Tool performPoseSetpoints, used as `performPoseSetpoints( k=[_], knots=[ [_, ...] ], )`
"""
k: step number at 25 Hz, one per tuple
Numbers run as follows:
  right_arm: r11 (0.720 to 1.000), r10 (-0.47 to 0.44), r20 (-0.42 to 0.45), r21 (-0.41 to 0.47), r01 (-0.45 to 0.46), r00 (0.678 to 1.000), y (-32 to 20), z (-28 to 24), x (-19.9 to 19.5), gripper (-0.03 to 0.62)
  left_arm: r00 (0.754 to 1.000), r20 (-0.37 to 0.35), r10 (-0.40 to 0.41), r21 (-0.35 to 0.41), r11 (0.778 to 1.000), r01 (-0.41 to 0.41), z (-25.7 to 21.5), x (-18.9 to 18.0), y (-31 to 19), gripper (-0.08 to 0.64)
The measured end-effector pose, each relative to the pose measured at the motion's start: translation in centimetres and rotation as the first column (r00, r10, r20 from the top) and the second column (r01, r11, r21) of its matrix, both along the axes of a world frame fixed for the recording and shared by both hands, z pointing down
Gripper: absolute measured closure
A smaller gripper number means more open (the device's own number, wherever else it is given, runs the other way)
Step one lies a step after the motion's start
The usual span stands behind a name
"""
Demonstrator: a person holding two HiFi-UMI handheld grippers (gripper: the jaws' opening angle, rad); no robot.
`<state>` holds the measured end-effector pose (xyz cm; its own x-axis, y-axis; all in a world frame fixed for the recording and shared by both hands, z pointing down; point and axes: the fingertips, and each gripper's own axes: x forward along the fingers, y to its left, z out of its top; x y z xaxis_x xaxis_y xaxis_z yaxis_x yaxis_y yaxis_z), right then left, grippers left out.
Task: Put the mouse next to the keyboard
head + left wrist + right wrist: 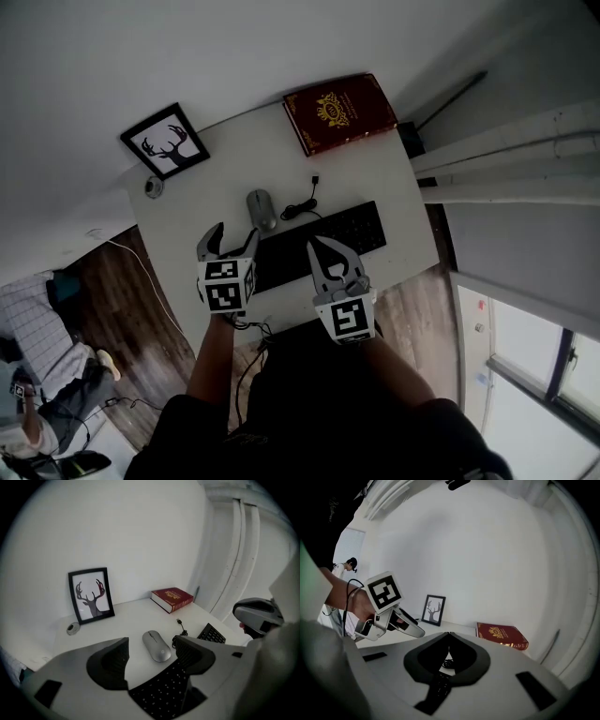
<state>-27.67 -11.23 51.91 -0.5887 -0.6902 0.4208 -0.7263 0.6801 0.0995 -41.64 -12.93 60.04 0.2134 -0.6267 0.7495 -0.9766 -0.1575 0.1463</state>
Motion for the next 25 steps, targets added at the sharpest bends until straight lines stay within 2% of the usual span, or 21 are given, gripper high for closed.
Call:
performPoseSetpoints(
  k=[3, 6, 11, 16, 19, 21, 23, 25],
  knots=[
    [1.000, 0.010, -0.006, -0.001, -0.010, 1.000, -0.3, -0.1, 0.7, 0.572, 0.999, -0.043, 0.013, -0.091, 0.996, -0.017, 2.4, 1.3, -1.2, 0.219],
    [1.000, 0.019, -0.009, 0.002, -0.019, 1.000, -0.7, -0.1, 1.6, 0.572, 0.998, -0.055, 0.019, -0.177, 0.984, -0.029, 4.9, 2.6, -2.2, 0.190],
    [0.999, 0.045, 0.002, 0.000, -0.045, 0.999, -1.3, 0.8, 3.2, 0.572, 0.995, -0.076, -0.060, -0.305, 0.952, 0.034, 9.2, 3.0, -2.6, 0.170],
    [0.998, 0.052, 0.008, 0.019, -0.052, 0.999, -2.5, 0.8, 3.9, 0.572, 0.989, -0.082, -0.122, -0.389, 0.918, 0.081, 11.7, 2.7, -4.8, 0.158],
    [0.998, 0.058, 0.015, 0.016, -0.058, 0.998, -2.3, 0.8, 4.0, 0.571, 0.984, -0.047, -0.169, -0.481, 0.868, 0.126, 12.2, 2.1, -4.8, 0.158],
    [0.998, 0.067, 0.017, 0.007, -0.067, 0.998, -2.4, 0.8, 4.2, 0.572, 0.988, 0.008, -0.157, -0.527, 0.839, 0.138, 12.4, 2.0, -4.7, 0.160],
    [0.997, 0.072, 0.014, -0.008, -0.072, 0.997, -2.5, 0.9, 4.3, 0.572, 0.987, 0.085, -0.137, -0.535, 0.829, 0.161, 12.5, 2.1, -4.8, 0.161],
    [0.998, 0.068, 0.016, -0.012, -0.068, 0.998, -2.5, 1.0, 4.1, 0.572, 0.979, 0.146, -0.141, -0.516, 0.833, 0.197, 12.4, 2.3, -5.0, 0.150]
  ],
)
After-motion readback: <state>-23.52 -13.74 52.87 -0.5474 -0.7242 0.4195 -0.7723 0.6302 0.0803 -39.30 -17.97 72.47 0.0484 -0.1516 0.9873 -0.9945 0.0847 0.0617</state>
